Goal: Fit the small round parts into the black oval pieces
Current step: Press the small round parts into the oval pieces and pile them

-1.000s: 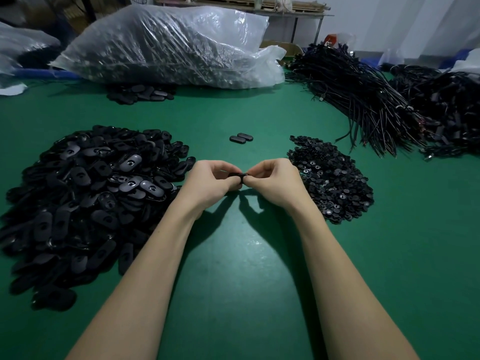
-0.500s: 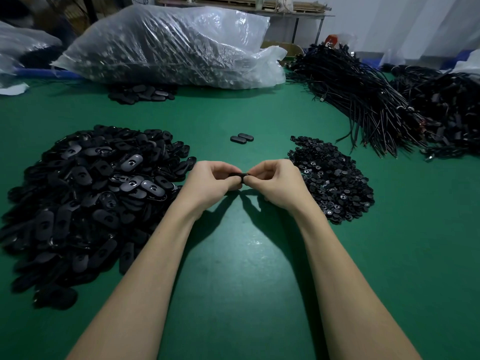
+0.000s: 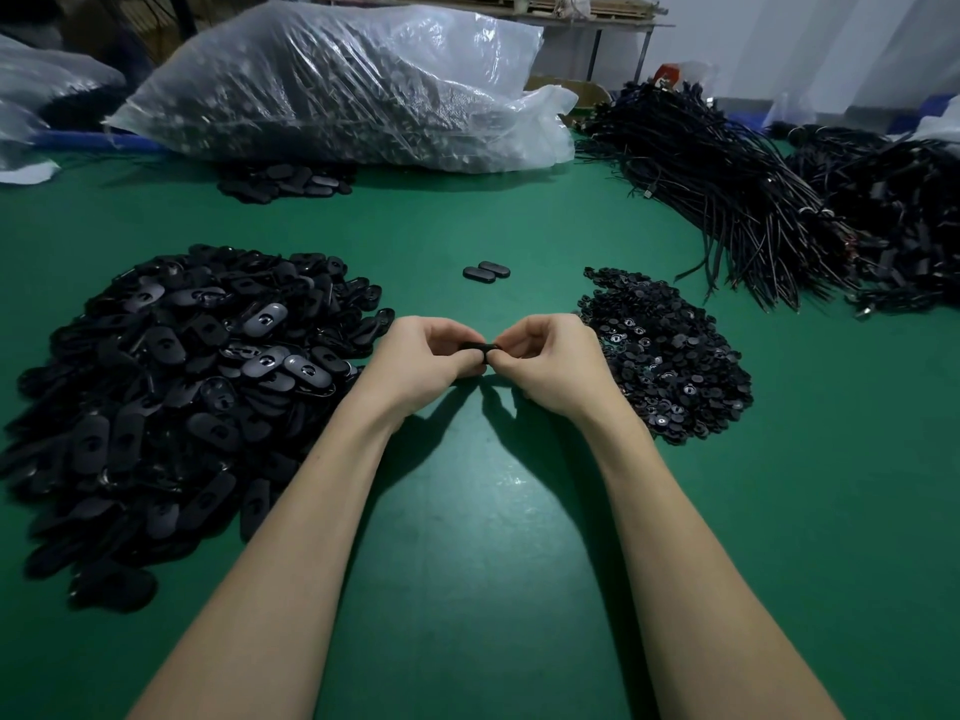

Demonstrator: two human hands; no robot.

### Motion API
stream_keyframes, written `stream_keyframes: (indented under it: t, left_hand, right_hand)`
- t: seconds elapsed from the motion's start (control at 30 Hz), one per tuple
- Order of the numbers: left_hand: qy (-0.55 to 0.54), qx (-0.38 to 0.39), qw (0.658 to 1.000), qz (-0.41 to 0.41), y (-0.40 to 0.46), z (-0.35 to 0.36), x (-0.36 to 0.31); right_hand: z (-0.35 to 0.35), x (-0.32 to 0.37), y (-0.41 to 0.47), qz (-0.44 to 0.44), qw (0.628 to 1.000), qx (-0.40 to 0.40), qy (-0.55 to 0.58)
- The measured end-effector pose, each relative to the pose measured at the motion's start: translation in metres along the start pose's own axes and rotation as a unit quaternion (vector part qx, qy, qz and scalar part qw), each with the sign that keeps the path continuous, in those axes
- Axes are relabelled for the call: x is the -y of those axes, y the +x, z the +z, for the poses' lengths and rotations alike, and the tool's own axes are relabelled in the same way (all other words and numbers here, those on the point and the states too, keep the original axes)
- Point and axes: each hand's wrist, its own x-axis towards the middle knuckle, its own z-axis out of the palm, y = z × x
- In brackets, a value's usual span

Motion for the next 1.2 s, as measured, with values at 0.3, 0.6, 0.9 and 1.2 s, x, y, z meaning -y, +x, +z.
stream_keyframes:
  t: [0.3,0.6,0.9,1.2]
  left_hand:
    - [0.003,0.022,1.0,0.005,0.0,-0.004,0.001]
    - [0.042,-0.003,0.999,0.008,0.0,0.001,-0.001]
    - [-0.049,-0.086,0.995,-0.03,-0.002,0.012,-0.002]
    - [-0.055,-0.096,0.993,-0.037,0.0,0.009,-0.01]
  right_hand:
    - [-0.005,0.0,-0.003,0.013,0.999,0.028,0.03]
    - [0.001,0.003,-0.006,0.02,0.999,0.0,0.031]
    - [0.01,0.003,-0.006,-0.063,0.994,-0.09,-0.024]
    - [0.012,0.009,-0.004,-0.114,0.989,-0.088,-0.037]
